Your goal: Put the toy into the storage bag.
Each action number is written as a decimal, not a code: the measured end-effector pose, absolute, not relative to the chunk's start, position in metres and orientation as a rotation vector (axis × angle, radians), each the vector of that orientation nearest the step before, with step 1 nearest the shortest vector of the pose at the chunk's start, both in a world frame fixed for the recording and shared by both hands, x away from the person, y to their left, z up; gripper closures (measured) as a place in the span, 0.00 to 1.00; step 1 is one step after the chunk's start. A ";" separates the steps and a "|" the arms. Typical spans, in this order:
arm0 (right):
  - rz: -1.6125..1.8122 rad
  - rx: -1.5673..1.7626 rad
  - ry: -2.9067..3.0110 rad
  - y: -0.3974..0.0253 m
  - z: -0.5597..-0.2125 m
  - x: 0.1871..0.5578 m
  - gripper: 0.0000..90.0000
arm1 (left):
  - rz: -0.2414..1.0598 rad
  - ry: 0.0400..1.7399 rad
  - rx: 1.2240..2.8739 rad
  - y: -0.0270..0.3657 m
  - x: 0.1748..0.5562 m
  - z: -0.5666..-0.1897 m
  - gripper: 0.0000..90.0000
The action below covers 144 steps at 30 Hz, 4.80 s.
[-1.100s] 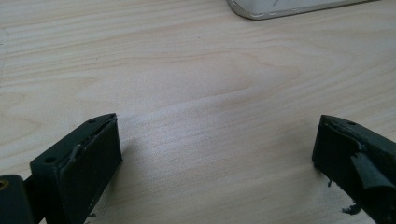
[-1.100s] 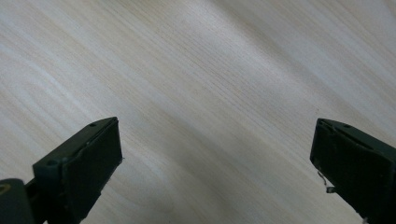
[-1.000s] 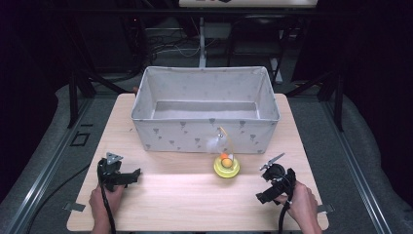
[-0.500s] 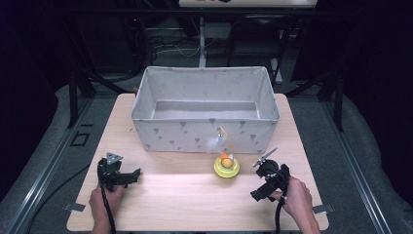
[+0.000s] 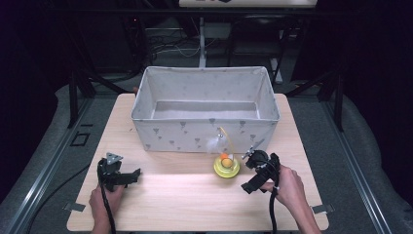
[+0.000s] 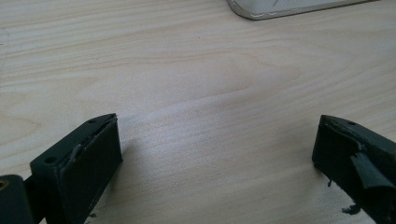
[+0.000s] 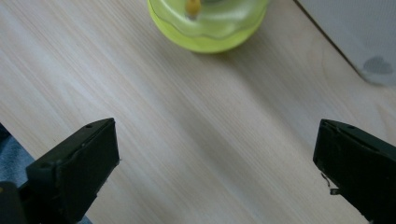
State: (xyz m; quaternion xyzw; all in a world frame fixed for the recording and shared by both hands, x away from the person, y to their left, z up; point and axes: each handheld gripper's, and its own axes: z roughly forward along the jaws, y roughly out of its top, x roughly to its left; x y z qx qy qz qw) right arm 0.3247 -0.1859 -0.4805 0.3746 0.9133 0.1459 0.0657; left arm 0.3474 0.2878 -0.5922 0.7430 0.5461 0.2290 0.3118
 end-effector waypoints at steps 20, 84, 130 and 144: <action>0.519 0.923 2.738 -0.139 -0.423 0.357 0.37 | 0.603 1.442 1.960 0.288 0.347 -0.592 0.01; 0.393 0.683 2.907 -0.102 -0.344 0.375 0.98 | 0.604 1.442 1.960 0.288 0.348 -0.592 0.02; 0.419 0.666 2.876 -0.113 -0.270 0.377 0.98 | 0.597 1.444 1.960 0.288 0.347 -0.592 0.02; 0.414 0.672 2.875 -0.115 -0.251 0.383 0.98 | 0.597 1.444 1.960 0.288 0.347 -0.592 0.02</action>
